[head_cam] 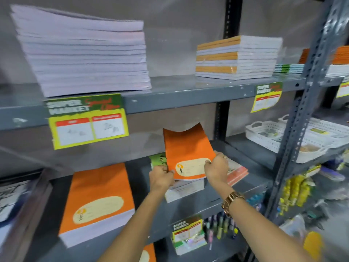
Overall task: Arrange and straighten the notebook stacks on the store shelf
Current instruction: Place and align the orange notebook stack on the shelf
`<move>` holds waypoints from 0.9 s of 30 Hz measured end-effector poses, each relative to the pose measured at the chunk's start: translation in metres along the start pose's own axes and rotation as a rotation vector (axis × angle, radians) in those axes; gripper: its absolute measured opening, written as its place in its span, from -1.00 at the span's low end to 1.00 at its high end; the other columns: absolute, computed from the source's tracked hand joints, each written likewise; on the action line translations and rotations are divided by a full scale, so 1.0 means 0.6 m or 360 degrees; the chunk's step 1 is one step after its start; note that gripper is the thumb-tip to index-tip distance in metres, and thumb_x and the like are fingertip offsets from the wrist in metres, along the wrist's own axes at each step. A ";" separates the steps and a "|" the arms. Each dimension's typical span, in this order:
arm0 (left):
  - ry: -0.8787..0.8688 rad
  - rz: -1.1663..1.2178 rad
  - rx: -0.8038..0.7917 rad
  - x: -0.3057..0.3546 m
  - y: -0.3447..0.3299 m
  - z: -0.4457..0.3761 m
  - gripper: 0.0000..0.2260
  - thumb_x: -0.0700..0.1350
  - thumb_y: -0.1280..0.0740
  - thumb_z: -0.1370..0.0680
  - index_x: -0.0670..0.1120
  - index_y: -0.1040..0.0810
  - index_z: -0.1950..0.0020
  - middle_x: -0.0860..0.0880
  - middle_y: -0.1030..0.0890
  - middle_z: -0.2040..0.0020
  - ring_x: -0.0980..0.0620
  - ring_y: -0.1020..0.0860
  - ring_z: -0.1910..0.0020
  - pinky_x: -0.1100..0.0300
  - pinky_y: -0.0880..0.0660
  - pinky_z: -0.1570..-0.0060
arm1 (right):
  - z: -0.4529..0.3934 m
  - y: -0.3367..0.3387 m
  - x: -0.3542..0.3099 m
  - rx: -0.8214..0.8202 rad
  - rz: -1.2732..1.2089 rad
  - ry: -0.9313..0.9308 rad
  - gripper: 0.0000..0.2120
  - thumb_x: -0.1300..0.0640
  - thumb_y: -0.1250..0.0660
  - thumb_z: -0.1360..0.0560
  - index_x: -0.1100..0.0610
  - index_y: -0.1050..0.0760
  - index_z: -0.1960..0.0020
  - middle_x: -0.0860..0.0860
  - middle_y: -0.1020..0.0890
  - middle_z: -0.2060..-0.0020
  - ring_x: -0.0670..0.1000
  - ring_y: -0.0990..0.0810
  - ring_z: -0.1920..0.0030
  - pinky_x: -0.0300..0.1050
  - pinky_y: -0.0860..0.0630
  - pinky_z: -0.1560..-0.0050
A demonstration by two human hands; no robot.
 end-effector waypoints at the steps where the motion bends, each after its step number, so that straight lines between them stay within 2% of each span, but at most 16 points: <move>1: 0.0000 -0.0030 0.0059 -0.011 0.023 0.001 -0.69 -0.23 -0.35 -0.48 -0.04 -0.45 0.45 -0.21 -0.64 0.38 -0.06 -0.56 0.44 0.10 -0.62 0.07 | 0.015 -0.014 -0.015 -0.0036 -0.0019 0.0004 -0.74 0.32 -0.29 -0.48 0.34 -0.40 -0.16 0.28 -0.54 -0.14 0.25 -0.49 -0.18 0.02 -0.45 -0.12; 5: 0.0047 -0.0068 0.0220 -0.046 0.117 0.010 -0.67 -0.22 -0.34 -0.49 -0.05 -0.41 0.46 -0.21 -0.62 0.31 -0.10 -0.54 0.43 0.07 -0.57 0.18 | 0.076 -0.065 -0.078 -0.0181 -0.0079 -0.0010 -0.71 0.28 -0.31 -0.50 0.32 -0.40 -0.19 0.26 -0.55 -0.16 0.23 -0.51 -0.20 -0.02 -0.46 -0.12; 8: 0.0067 -0.0165 0.0377 -0.078 0.188 0.018 -0.65 -0.22 -0.34 -0.48 -0.03 -0.38 0.50 -0.24 -0.65 0.28 -0.20 -0.62 0.27 0.01 -0.61 0.14 | 0.125 -0.106 -0.122 -0.0313 -0.0119 -0.0009 -0.69 0.23 -0.36 -0.48 0.32 -0.42 -0.18 0.24 -0.56 -0.15 0.20 -0.53 -0.19 -0.02 -0.48 -0.13; 13: 0.0168 -0.0236 0.0477 -0.127 0.285 0.035 -0.81 -0.25 -0.32 -0.44 -0.21 -0.54 0.38 -0.24 -0.63 0.31 -0.18 -0.56 0.30 0.01 -0.55 0.20 | 0.198 -0.170 -0.171 -0.0513 -0.0225 -0.0034 -0.70 0.20 -0.38 -0.47 0.31 -0.48 -0.15 0.21 -0.59 -0.14 0.21 -0.57 -0.15 -0.02 -0.51 -0.09; 16: 0.0232 -0.0305 0.0513 -0.150 0.328 0.044 -0.79 -0.27 -0.29 -0.42 -0.17 -0.46 0.44 -0.19 -0.62 0.33 -0.18 -0.58 0.28 0.10 -0.52 0.28 | 0.236 -0.199 -0.192 -0.0587 -0.0222 -0.0053 -0.70 0.22 -0.38 -0.47 0.32 -0.47 -0.16 0.22 -0.59 -0.16 0.21 -0.56 -0.17 -0.04 -0.51 -0.09; 18: 0.0275 -0.0315 0.0536 -0.162 0.350 0.051 -0.78 -0.28 -0.28 -0.41 -0.15 -0.42 0.45 -0.14 -0.55 0.38 -0.13 -0.53 0.34 0.10 -0.51 0.31 | 0.257 -0.214 -0.201 -0.0636 -0.0205 -0.0059 -0.69 0.24 -0.37 -0.47 0.33 -0.46 -0.16 0.24 -0.58 -0.18 0.21 -0.56 -0.18 -0.04 -0.51 -0.07; 23: 0.0371 -0.0393 0.0498 -0.189 0.373 0.057 -0.77 -0.23 -0.31 -0.42 -0.15 -0.46 0.45 -0.15 -0.58 0.37 -0.17 -0.61 0.30 0.05 -0.57 0.21 | 0.285 -0.233 -0.205 -0.0702 -0.0068 -0.0075 -0.67 0.25 -0.35 -0.49 0.35 -0.42 -0.21 0.26 -0.51 -0.24 0.22 -0.54 -0.21 -0.03 -0.51 -0.09; 25: 0.0392 -0.0444 0.0484 -0.196 0.373 0.058 -0.72 -0.23 -0.31 -0.45 -0.12 -0.40 0.47 -0.08 -0.51 0.43 -0.12 -0.56 0.34 0.10 -0.51 0.26 | 0.289 -0.236 -0.196 -0.0764 0.0040 -0.0076 -0.67 0.22 -0.33 -0.50 0.32 -0.42 -0.22 0.24 -0.50 -0.25 0.22 -0.54 -0.20 0.00 -0.52 -0.08; 27: 0.0407 -0.0531 0.0440 -0.192 0.369 0.059 -0.76 -0.21 -0.29 -0.47 -0.15 -0.40 0.41 -0.08 -0.52 0.37 -0.07 -0.52 0.34 0.13 -0.42 0.27 | 0.290 -0.233 -0.187 -0.0825 0.0161 -0.0054 -0.66 0.18 -0.31 -0.50 0.27 -0.42 -0.23 0.20 -0.49 -0.26 0.21 -0.54 -0.19 -0.02 -0.52 -0.05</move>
Point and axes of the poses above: each hand's wrist, its own z-axis away from the middle knuckle, its own y-axis out of the back of the hand, x = y × z, the point moved 1 cm from there along -z, towards the middle knuckle
